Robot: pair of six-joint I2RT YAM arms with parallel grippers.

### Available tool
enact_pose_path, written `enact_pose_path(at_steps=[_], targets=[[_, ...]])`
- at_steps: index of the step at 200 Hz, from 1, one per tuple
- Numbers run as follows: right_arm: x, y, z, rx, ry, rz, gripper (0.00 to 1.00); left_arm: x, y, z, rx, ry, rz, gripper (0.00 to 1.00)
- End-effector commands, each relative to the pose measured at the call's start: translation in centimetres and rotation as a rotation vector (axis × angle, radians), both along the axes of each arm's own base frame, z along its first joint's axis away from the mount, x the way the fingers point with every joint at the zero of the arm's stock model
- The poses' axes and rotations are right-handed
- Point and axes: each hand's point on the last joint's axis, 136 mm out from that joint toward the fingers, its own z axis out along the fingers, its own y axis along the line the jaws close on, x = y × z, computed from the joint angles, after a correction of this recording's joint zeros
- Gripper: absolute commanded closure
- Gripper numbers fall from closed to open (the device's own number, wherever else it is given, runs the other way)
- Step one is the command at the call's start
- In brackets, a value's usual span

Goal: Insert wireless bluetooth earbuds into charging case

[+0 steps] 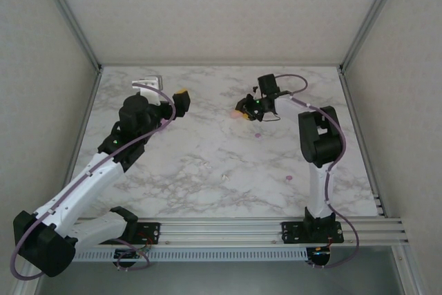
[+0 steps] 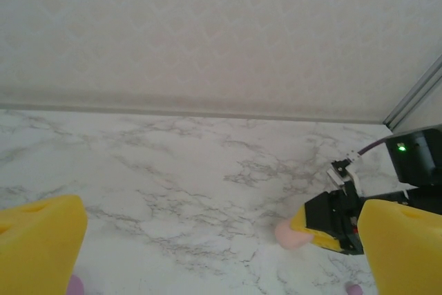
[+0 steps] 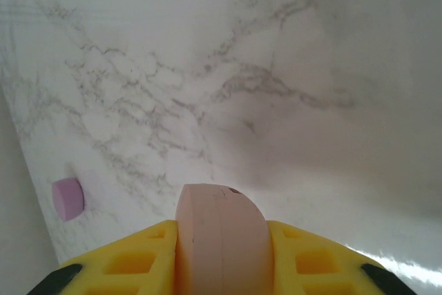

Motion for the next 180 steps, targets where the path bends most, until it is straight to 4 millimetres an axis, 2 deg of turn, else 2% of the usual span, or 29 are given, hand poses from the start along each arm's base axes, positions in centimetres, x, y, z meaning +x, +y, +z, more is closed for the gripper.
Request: enact_pose_path(at_steps=[1,33,64,84,143,165,180], targets=[[0.5,0.4,-1.2,-0.032,0.021,0.018,0.81,0.0,0.6,0.9,-0.014,-0.001,0.026,0.00],[1.3,0.6,-2.4,-0.045,0.043,0.015,0.77,0.1,0.7,0.8,-0.004,0.005,0.031,0.00],[1.0,-0.1,-2.7,-0.087,0.045,0.010,0.67,0.7,1.5,0.3,0.012,0.030,0.089,0.00],[0.7,-0.8,-2.5,-0.123,0.036,0.010,0.60,1.0,1.7,-0.1,0.012,0.043,0.106,0.00],[0.2,-2.3,-1.9,-0.217,0.023,0.017,0.52,1.9,1.7,-0.6,0.007,0.079,0.124,0.00],[0.1,-2.7,-1.2,-0.247,0.007,0.025,0.49,2.6,2.1,-1.5,-0.001,0.135,0.158,0.00],[0.0,-3.0,-0.4,-0.261,-0.010,0.034,0.46,2.8,2.5,-2.9,0.012,0.196,0.183,0.00]])
